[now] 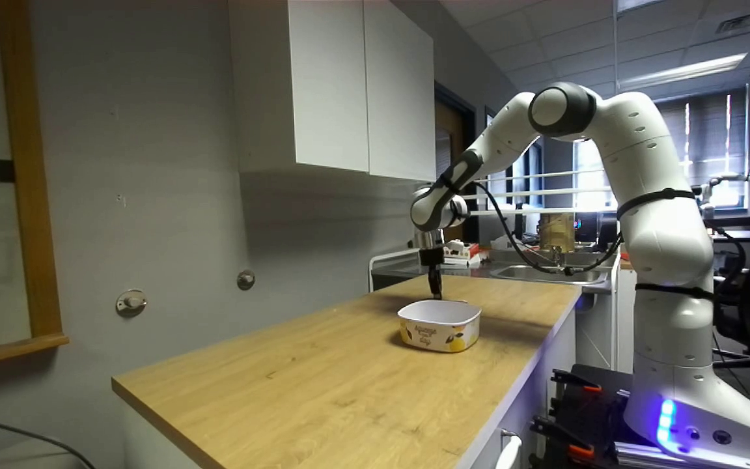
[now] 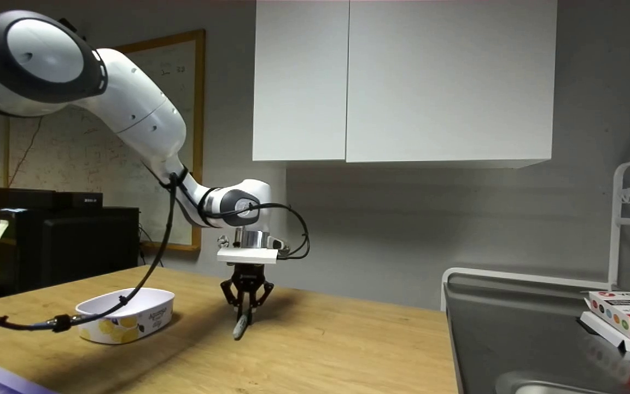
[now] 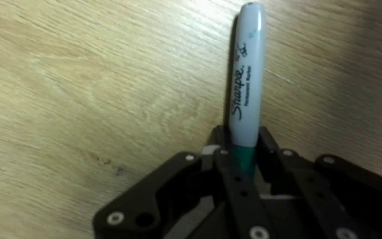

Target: Take the marker and put it in the white bowl

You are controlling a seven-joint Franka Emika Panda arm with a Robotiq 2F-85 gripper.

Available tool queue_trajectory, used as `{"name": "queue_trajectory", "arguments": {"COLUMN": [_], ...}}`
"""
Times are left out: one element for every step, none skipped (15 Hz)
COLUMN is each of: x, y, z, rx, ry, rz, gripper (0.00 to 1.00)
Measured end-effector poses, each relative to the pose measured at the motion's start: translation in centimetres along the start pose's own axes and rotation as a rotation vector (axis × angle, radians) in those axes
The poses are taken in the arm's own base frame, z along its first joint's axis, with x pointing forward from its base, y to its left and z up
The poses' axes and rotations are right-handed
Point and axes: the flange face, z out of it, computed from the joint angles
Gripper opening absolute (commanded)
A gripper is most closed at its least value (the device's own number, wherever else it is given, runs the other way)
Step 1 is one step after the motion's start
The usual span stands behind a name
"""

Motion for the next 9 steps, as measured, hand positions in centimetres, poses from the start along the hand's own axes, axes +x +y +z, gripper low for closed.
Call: {"name": "queue_trajectory", "arguments": {"x": [0.0,0.1,0.2,0.4,0.6,0.7,0.7,0.7,0.6], "y": [-0.2,-0.5,-1.0,-1.7,-2.7,-4.0,-5.4,-6.9,-8.4], "z": [-0.2,-0.6,-1.2,-2.1,-3.2,-4.5,-5.9,-7.3,-8.8], "rx": [-0.006,-0.015,-0.025,-0.036,-0.044,-0.052,-0.060,-0.067,-0.075], "ry": [-0.007,-0.011,-0.008,0.002,0.019,0.039,0.063,0.088,0.114], "rz": [0.013,0.043,0.089,0.142,0.193,0.239,0.283,0.323,0.368], "gripper": [0.11,0.11,0.11,0.11,0.10,0.10,0.10,0.10,0.10]}}
